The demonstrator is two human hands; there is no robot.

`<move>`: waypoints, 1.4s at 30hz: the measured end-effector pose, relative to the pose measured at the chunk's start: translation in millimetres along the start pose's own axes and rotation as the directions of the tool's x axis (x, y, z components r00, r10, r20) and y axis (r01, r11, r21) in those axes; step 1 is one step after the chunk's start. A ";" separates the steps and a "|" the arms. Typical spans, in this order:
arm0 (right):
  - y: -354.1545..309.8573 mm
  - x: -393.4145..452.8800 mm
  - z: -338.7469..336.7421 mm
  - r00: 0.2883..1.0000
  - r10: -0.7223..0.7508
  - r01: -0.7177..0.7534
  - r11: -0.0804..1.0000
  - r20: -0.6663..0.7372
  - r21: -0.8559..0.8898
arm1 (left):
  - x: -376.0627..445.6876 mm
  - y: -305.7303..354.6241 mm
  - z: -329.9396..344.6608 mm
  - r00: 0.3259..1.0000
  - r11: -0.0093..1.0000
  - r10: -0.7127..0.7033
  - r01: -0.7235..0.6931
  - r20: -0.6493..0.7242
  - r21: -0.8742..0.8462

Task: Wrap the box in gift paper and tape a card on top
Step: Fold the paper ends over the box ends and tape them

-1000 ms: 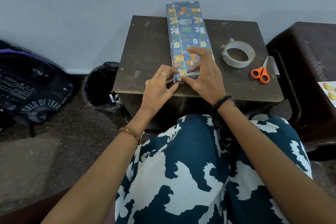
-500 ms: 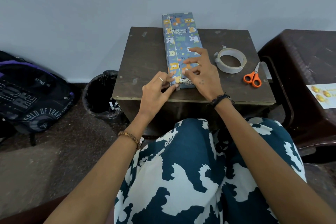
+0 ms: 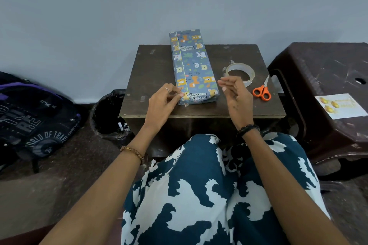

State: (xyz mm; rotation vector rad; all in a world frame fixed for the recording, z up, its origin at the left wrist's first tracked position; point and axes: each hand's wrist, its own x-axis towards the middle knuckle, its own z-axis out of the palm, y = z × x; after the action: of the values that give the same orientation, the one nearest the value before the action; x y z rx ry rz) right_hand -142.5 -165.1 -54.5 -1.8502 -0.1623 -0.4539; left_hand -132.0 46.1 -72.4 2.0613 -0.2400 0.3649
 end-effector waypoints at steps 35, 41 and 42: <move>8.3 5.7 7.4 0.978 0.205 -0.196 0.963 -0.032 0.187 | 6.1 20.7 -7.2 0.965 0.830 0.159 -0.245 0.210 0.501; 17.6 2.8 16.3 0.971 0.227 -0.232 0.970 0.077 0.073 | 4.6 16.9 -4.4 0.931 0.736 0.240 -0.359 0.274 0.575; 18.6 2.9 17.3 0.969 0.229 -0.235 0.970 0.096 0.062 | 3.4 15.4 -3.4 0.933 0.738 0.231 -0.354 0.278 0.574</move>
State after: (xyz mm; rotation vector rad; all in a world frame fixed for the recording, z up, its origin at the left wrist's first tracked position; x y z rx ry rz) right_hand -129.7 -155.3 -74.3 -1.7914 -0.0204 -0.2003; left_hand -134.3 41.5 -57.1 2.7264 -0.6422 0.4871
